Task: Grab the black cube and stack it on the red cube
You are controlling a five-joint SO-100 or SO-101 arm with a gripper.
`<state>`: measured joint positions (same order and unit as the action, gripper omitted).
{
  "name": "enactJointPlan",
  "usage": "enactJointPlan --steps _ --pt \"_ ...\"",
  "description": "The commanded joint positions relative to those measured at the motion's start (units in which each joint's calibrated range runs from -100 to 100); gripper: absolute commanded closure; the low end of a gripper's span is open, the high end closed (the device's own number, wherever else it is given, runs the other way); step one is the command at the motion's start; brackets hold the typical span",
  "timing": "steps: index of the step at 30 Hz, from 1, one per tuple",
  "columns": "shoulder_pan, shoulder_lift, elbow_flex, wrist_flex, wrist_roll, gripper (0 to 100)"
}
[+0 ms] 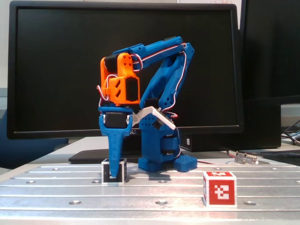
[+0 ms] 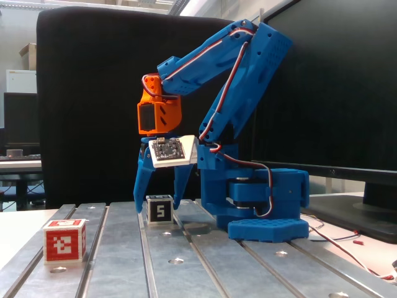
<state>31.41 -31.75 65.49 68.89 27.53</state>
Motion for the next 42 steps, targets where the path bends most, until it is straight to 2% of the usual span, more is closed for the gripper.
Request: enactJointPlan --steps 1,13,21,42 --pt "-0.1 0.1 -0.1 0.2 0.2 75" --pt "-0.1 0.1 -0.3 0.4 0.2 75" --pt "-0.1 0.1 -0.4 0.2 0.2 82" --pt "-0.1 -0.2 -3.6 2.5 0.2 83"
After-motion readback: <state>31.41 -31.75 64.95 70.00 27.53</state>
